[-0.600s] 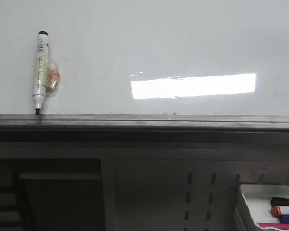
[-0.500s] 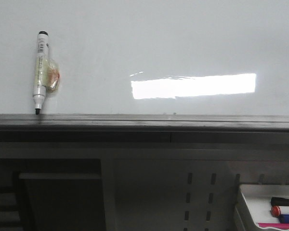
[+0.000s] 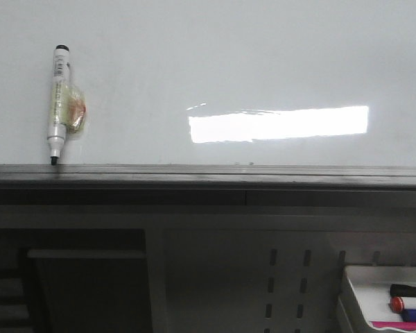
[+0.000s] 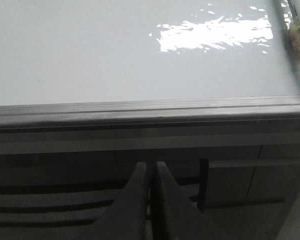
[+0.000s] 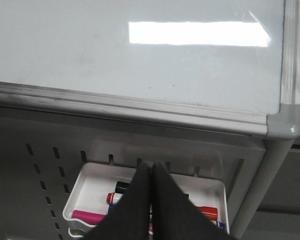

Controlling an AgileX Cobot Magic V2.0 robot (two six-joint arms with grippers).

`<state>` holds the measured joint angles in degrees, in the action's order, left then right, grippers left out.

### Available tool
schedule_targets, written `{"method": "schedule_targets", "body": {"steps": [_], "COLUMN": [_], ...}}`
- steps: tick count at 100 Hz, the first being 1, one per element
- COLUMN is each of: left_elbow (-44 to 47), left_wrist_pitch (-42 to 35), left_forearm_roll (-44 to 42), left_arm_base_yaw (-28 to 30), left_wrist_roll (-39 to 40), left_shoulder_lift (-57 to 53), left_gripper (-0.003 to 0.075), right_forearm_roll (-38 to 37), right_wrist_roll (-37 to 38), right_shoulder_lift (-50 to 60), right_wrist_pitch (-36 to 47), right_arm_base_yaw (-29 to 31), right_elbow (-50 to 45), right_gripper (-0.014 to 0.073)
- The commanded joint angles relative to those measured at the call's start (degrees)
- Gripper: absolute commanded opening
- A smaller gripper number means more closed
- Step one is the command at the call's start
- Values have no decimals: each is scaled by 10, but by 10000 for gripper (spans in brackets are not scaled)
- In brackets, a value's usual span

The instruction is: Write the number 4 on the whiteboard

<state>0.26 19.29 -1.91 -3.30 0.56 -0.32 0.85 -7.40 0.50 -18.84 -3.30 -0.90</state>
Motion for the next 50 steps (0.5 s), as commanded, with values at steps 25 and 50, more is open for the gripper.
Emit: {"method": "schedule_targets", "body": {"steps": [25, 50], "left_elbow": [19, 19], "left_wrist_pitch": [-33, -41], "left_forearm_roll": [0, 0], "left_arm_base_yaw": [1, 1], "left_wrist_roll": [2, 2], "left_shoulder_lift": [-14, -14], "left_gripper": [-20, -20], "right_forearm_roll": [-6, -6], "right_wrist_roll": [-2, -2], "right_shoulder_lift": [10, 10], "right_wrist_pitch": [11, 89], "right_arm_base_yaw": [4, 4], "right_elbow": [-11, -11], "right_gripper": [-66, -66]}}
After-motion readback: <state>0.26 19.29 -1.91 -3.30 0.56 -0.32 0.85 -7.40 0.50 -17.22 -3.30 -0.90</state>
